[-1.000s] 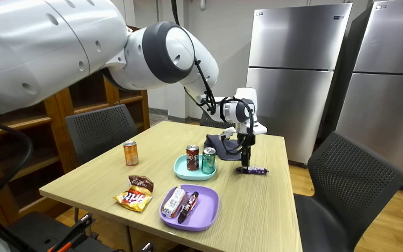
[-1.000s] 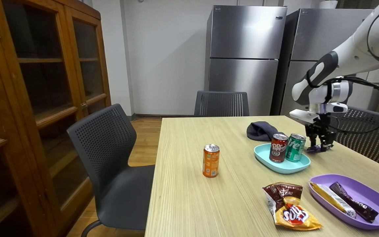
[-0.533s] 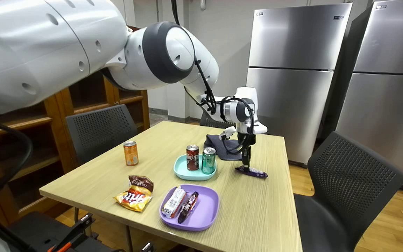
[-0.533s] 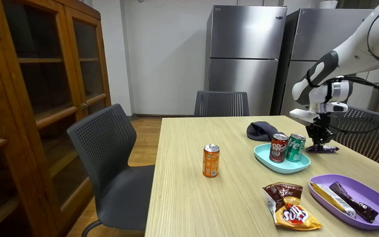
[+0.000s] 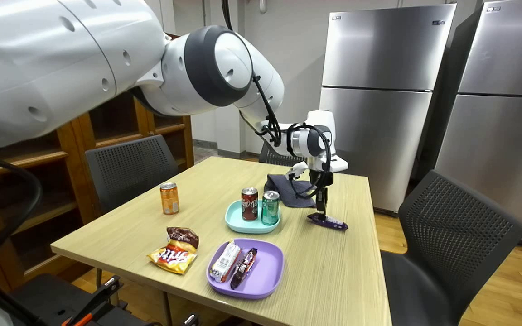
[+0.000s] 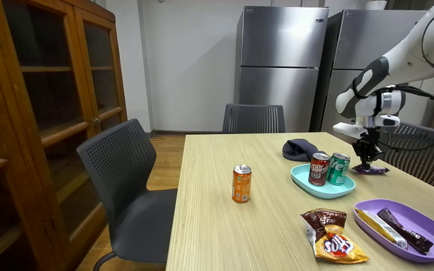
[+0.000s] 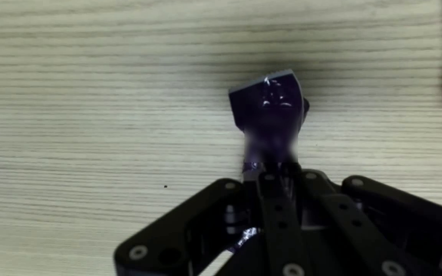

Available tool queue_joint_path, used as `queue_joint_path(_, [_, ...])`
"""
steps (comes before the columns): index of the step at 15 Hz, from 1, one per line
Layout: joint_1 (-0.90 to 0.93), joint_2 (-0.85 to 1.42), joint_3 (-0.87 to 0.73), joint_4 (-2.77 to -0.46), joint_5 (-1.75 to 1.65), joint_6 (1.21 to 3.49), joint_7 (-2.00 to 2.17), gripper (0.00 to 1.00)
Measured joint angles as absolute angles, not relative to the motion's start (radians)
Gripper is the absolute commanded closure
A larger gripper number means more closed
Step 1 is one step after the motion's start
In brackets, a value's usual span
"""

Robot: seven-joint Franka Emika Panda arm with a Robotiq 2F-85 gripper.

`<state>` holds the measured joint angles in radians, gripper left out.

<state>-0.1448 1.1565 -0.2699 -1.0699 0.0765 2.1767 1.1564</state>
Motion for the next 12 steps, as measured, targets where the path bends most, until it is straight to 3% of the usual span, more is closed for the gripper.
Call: queue_joint_path(12, [-0.102, 1.062, -0.325, -1.225, 0.075, 2.267, 1.155, 0.99])
